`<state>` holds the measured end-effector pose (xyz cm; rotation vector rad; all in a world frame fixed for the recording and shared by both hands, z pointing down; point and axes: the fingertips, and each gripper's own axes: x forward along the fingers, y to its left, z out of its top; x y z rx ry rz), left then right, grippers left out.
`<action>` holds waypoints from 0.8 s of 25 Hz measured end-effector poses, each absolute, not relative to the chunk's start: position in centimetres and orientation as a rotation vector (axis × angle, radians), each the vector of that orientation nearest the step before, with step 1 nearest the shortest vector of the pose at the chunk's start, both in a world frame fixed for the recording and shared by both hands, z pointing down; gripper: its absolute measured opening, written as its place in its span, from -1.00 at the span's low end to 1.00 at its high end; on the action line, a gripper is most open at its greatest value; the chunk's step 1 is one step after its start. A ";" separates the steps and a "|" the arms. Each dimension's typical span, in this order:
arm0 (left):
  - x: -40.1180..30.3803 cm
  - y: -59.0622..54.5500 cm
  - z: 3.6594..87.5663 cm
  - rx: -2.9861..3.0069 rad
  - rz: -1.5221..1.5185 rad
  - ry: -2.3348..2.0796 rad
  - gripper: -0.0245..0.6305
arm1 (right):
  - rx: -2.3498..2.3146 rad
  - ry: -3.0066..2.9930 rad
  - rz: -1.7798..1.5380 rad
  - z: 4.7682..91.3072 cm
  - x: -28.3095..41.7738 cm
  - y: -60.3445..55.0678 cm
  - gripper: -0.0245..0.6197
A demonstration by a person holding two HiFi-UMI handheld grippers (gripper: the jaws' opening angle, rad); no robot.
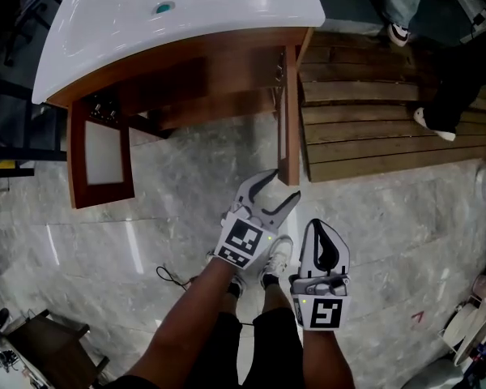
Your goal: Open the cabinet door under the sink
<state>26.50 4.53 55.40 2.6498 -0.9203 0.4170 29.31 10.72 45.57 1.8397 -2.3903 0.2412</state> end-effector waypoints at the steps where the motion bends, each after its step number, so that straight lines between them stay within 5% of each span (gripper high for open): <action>1: 27.3 4.7 55.3 2.659 0.417 -0.912 -0.12 | 1.837 -2.388 0.236 45.6 29.8 10.8 -0.86; 20: 24.8 6.4 49.5 2.633 0.330 -1.060 -0.21 | 1.758 -2.454 0.147 43.1 30.2 10.5 -0.86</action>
